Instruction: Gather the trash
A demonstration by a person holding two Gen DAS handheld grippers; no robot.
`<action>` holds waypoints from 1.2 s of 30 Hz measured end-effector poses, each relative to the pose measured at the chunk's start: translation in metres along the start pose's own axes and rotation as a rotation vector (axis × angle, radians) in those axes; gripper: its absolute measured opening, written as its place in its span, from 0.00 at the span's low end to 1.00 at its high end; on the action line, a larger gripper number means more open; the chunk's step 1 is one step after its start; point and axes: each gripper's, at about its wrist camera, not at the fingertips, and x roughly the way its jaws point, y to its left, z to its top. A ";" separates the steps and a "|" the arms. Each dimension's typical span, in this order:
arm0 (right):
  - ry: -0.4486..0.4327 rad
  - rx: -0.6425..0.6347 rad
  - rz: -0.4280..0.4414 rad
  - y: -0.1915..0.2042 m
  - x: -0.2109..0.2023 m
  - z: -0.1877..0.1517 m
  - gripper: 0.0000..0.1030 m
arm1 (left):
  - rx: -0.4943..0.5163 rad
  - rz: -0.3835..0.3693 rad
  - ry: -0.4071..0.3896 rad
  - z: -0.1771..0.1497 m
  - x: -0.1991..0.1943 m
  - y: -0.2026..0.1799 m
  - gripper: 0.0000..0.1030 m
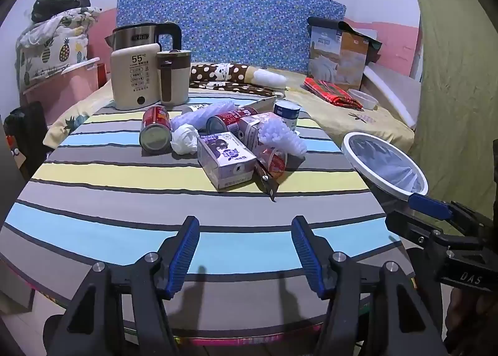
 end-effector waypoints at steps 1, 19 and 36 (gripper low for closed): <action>0.002 0.000 0.001 0.000 0.000 0.000 0.73 | -0.004 -0.006 0.004 0.000 0.000 0.000 0.59; -0.007 -0.001 -0.002 0.001 -0.001 0.002 0.73 | 0.007 0.002 -0.012 0.004 -0.008 0.002 0.59; -0.012 -0.004 -0.003 0.003 -0.004 0.002 0.73 | 0.009 0.004 -0.019 0.003 -0.009 0.000 0.59</action>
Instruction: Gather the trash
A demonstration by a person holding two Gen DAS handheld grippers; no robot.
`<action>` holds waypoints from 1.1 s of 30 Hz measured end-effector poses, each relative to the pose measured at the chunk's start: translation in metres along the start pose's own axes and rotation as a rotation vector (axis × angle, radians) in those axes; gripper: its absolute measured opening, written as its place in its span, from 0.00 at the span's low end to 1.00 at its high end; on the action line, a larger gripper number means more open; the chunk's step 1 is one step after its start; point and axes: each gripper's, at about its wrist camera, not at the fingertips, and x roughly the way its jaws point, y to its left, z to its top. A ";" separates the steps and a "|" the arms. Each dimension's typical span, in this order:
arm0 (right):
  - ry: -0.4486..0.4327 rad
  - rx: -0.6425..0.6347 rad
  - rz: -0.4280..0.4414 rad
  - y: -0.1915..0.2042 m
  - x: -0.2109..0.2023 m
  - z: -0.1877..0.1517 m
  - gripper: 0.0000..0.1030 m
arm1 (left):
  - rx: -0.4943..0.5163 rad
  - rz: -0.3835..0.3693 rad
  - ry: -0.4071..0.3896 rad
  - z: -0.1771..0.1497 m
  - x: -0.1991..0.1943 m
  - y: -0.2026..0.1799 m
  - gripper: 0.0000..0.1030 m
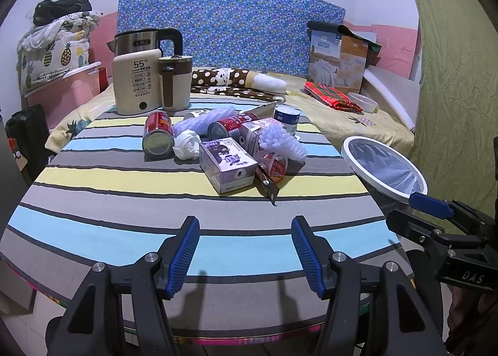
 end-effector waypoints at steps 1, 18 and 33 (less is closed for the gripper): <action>-0.001 0.000 -0.001 0.000 0.000 0.000 0.73 | 0.000 0.001 -0.001 0.000 0.000 0.000 0.59; -0.002 -0.005 -0.002 0.000 0.000 0.001 0.73 | 0.008 -0.003 -0.005 0.000 0.002 -0.002 0.59; -0.002 -0.007 -0.002 0.001 0.000 0.002 0.73 | 0.008 -0.004 -0.005 0.000 0.001 -0.003 0.59</action>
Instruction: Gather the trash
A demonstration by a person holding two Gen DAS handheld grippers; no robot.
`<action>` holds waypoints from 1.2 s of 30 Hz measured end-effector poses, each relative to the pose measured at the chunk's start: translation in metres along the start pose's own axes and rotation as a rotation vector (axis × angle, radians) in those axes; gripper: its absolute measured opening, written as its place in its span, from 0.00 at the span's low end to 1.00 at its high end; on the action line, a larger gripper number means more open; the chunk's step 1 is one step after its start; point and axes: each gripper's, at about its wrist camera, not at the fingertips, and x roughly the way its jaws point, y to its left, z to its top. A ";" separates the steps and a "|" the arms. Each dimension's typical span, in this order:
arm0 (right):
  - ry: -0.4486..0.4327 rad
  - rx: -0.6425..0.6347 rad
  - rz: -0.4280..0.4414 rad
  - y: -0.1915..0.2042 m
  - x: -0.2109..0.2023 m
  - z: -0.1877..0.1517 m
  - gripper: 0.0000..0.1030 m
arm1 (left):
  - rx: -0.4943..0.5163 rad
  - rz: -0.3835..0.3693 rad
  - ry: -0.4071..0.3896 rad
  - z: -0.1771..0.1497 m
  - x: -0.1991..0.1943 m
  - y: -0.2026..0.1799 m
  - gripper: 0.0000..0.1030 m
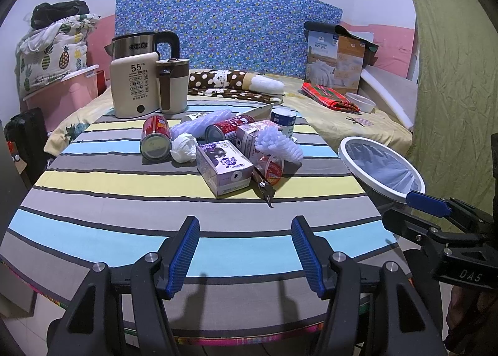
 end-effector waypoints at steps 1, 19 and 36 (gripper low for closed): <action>0.000 0.001 0.000 0.000 0.000 0.000 0.73 | 0.000 0.001 0.000 0.000 0.000 0.000 0.59; 0.006 0.003 0.002 0.000 0.003 0.000 0.73 | 0.007 0.013 0.001 0.002 0.000 0.000 0.59; 0.028 -0.021 0.016 -0.001 0.030 0.012 0.73 | -0.031 0.008 0.059 0.012 0.039 0.020 0.59</action>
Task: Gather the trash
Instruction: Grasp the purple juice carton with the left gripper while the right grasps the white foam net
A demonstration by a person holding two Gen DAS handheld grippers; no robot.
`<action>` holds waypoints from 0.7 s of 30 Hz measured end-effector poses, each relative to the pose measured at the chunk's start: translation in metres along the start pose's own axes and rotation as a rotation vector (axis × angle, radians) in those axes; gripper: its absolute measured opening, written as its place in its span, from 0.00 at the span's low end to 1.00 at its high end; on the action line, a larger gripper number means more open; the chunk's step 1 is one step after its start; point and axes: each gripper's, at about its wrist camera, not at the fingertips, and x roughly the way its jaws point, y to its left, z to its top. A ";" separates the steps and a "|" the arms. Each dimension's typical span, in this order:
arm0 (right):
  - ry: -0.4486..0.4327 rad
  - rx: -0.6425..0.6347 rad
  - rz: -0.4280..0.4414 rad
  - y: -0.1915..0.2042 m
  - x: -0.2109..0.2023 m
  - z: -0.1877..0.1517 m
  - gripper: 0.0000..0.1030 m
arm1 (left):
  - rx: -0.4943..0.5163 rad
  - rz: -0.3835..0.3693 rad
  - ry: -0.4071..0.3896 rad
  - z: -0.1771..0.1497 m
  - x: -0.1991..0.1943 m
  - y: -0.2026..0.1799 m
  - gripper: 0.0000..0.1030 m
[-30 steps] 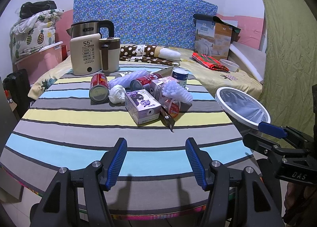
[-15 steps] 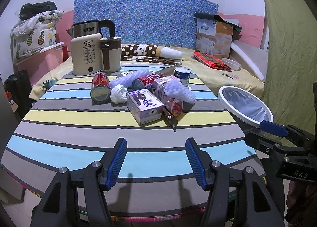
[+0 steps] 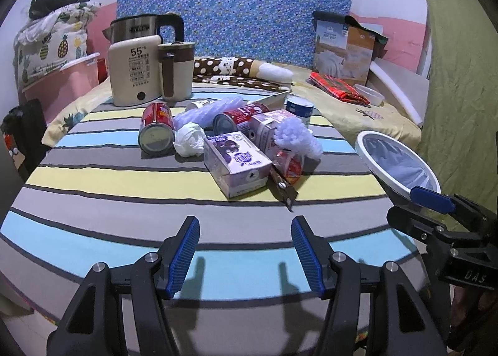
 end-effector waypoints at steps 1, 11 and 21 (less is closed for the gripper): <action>-0.001 -0.003 0.001 0.000 0.002 0.001 0.73 | -0.008 -0.001 0.004 0.002 0.003 0.003 0.59; -0.001 0.008 0.005 -0.006 0.020 0.016 0.73 | -0.076 -0.015 0.005 0.038 0.034 0.018 0.59; 0.011 0.029 -0.004 -0.015 0.026 0.021 0.73 | -0.151 -0.017 0.066 0.066 0.089 0.017 0.60</action>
